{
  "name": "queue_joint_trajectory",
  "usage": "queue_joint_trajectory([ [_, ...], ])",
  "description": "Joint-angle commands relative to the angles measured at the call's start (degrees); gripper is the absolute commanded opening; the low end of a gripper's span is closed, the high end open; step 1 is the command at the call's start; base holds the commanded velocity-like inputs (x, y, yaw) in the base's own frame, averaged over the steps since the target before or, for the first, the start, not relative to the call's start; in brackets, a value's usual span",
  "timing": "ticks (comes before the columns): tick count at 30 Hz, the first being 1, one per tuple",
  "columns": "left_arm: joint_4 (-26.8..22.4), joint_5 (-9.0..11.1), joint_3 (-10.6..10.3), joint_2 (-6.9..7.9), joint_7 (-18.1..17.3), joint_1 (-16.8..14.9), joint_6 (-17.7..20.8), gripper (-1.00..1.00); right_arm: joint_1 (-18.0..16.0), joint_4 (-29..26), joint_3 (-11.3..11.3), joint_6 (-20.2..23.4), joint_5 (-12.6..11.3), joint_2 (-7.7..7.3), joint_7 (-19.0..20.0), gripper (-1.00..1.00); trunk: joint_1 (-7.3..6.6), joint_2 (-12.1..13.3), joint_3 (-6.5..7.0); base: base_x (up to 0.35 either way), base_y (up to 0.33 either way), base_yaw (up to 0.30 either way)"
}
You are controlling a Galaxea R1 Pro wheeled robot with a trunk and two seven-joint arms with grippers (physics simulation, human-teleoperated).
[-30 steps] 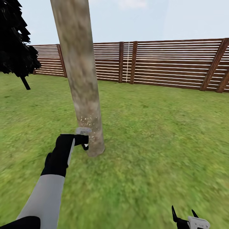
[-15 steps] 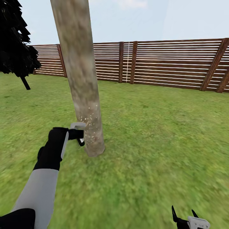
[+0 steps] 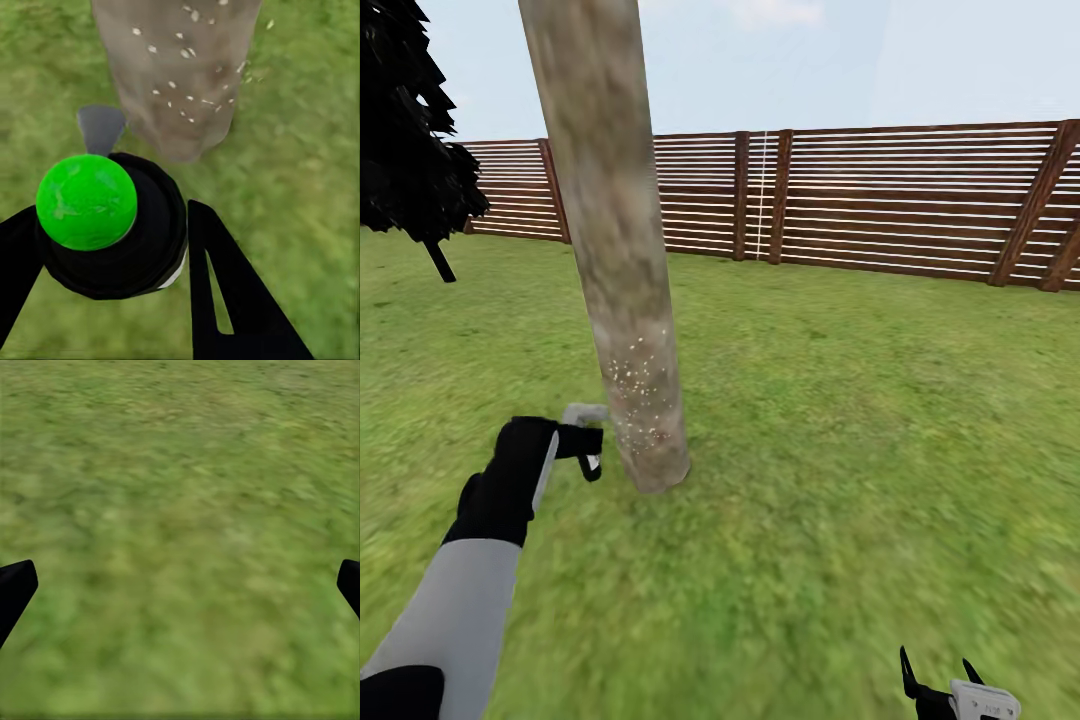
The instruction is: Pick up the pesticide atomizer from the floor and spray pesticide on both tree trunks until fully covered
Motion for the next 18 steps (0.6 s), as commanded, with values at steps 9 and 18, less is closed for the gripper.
queue_joint_trajectory([
  [9, 9.9, 0.0, 0.9, 0.61, 0.4, 1.4, -9.1, -1.00, 0.0, 0.0, 0.0, 0.0, 0.0, 0.00, 0.0, 1.00, -0.01, 0.0, 0.01, 0.000, 0.000, 0.000],
  [18, 9.8, 0.0, 0.9, 2.61, 0.2, -11.1, -4.0, -1.00, 0.0, 0.0, 0.0, 0.0, 0.0, 0.00, 0.0, 1.00, -0.01, 0.0, 0.01, 0.000, 0.000, 0.000],
])
